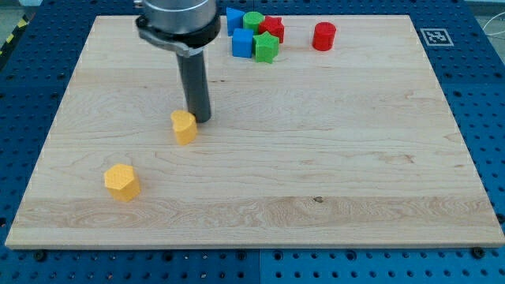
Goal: Push the yellow heart left a bit
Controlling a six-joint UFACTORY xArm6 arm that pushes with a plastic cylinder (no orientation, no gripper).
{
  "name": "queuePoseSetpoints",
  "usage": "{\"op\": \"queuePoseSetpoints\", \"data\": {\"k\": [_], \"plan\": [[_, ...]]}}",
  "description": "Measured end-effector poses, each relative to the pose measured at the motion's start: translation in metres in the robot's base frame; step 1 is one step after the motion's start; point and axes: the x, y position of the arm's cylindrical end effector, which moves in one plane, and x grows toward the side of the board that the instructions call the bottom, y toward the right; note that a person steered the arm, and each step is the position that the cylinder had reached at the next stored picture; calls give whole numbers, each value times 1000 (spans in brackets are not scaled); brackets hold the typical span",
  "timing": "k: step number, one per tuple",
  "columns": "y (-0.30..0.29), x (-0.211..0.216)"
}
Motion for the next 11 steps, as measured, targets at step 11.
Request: {"op": "queuePoseSetpoints", "data": {"k": [11], "plan": [[-43, 70]]}}
